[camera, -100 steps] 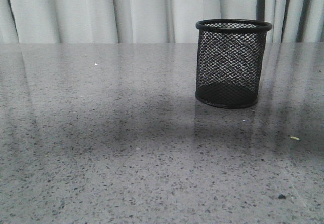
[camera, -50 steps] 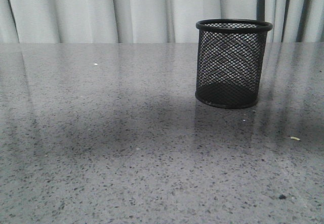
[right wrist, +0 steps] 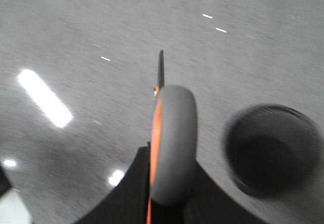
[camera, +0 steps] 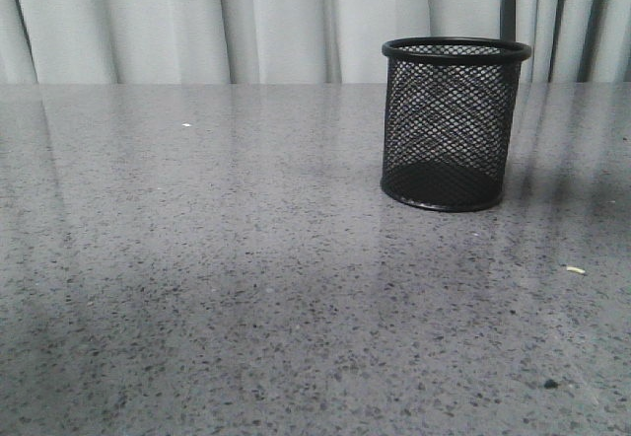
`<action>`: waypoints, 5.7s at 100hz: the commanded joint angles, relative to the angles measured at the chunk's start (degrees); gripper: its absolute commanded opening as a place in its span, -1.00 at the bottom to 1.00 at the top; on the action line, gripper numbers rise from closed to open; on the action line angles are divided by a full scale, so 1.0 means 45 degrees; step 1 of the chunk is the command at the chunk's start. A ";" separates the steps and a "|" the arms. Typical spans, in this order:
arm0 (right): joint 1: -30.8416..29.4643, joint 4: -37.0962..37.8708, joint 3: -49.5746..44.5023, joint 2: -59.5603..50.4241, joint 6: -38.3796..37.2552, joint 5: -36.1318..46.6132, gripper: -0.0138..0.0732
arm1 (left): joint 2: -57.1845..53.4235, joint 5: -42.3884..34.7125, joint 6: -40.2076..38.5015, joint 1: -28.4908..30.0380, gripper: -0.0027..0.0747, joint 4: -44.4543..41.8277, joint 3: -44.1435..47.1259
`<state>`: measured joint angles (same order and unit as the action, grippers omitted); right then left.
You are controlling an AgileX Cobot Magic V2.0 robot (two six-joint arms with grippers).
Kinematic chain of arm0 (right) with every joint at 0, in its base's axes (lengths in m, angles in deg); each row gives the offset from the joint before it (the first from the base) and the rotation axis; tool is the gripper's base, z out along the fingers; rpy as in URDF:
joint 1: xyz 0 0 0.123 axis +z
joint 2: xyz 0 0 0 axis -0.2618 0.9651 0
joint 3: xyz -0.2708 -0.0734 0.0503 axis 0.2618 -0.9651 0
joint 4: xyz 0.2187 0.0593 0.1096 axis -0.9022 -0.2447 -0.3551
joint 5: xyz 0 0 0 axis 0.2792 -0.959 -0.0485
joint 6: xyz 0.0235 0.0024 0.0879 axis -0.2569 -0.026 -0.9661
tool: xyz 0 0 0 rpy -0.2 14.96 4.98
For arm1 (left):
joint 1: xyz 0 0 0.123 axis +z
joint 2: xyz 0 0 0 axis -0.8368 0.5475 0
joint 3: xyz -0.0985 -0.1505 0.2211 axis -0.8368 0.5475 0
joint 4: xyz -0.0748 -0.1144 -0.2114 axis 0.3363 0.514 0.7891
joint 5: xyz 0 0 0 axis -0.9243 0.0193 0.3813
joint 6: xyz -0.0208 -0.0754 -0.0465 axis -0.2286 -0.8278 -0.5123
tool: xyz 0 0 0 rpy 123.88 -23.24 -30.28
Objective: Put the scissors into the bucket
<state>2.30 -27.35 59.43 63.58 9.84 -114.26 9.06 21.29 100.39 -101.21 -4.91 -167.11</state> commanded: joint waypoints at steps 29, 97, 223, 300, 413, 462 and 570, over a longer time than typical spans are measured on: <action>-0.1003 0.3820 0.2353 0.0326 -0.1995 -0.3183 -0.83 | -0.3027 0.0711 -0.5892 -0.0059 -0.98 -0.2425 -0.0377; -0.1003 0.3072 0.2383 0.4127 -0.1995 -0.2886 -0.82 | -0.3698 0.0908 -0.7086 -0.0059 -0.98 -0.2423 0.0164; -0.1003 0.2398 -0.7966 -0.8304 -0.1344 0.5806 -0.79 | -1.1957 -0.5495 -1.5475 -0.0059 -0.98 -1.1482 1.3278; -0.1003 0.2812 -1.2166 -1.3704 -0.1344 0.8638 -0.79 | -1.1932 -0.5838 -1.5475 -0.0059 -0.98 -0.8803 1.3493; -0.1003 0.2812 -1.2166 -1.3704 -0.1344 0.8638 -0.79 | -1.1932 -0.8345 -1.4990 0.8630 -0.98 -0.7966 1.7687; -0.1003 0.2812 -1.2166 -1.3704 -0.1344 0.8638 -0.79 | -1.1958 -0.6656 -1.4990 0.8652 -0.98 -0.8163 1.7687; -0.1111 0.3616 -1.2669 -1.3704 -0.1344 0.8785 -0.79 | -1.1958 -0.6656 -1.4990 0.8652 -0.98 -0.8163 1.7687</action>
<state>-1.97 -14.11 2.38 1.40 3.31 -79.62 -43.24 -5.98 33.00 -62.37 -41.54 -89.80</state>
